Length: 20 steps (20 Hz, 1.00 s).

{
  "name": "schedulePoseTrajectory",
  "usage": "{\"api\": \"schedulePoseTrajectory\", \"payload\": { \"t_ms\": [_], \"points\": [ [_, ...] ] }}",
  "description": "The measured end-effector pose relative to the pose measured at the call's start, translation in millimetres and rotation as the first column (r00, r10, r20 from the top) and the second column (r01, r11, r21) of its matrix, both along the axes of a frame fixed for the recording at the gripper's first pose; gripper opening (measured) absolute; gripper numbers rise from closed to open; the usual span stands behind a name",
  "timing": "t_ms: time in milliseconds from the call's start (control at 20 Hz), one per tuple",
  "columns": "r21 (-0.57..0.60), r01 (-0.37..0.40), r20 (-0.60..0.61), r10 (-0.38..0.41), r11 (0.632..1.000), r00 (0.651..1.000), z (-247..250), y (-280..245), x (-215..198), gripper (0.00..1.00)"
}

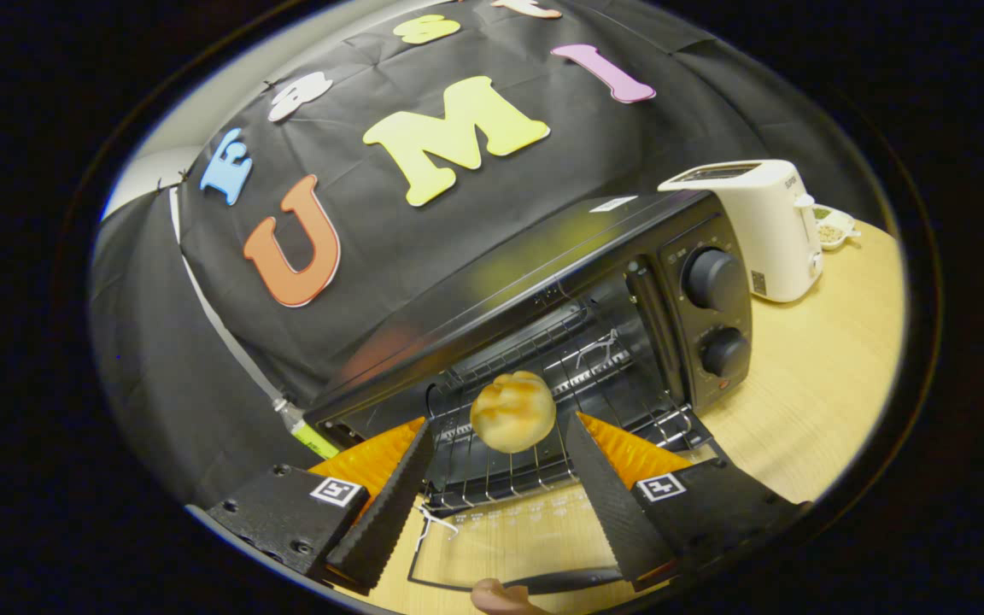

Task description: Open the toaster oven, put the food inside, and close the toaster oven door.

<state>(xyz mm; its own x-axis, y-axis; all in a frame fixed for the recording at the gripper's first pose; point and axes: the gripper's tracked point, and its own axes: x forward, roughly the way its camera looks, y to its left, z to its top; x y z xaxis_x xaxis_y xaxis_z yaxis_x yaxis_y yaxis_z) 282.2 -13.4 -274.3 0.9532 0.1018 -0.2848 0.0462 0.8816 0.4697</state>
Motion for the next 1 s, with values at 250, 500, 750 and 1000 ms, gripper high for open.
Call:
{"api": "schedulePoseTrajectory", "payload": {
  "t_ms": [250,500,750,1000],
  "points": [
    [-0.113,0.031,-0.005,-0.032,0.993,0.999,4,-5,-40,1.00],
    [-0.219,-0.003,-0.043,-0.007,0.976,0.999,-8,-1,-75,1.00],
    [-0.309,-0.028,-0.110,-0.007,0.951,0.994,-38,-3,-99,1.00],
    [-0.369,-0.075,-0.190,0.003,0.926,0.982,-72,1,-114,1.00]
  ]
}}
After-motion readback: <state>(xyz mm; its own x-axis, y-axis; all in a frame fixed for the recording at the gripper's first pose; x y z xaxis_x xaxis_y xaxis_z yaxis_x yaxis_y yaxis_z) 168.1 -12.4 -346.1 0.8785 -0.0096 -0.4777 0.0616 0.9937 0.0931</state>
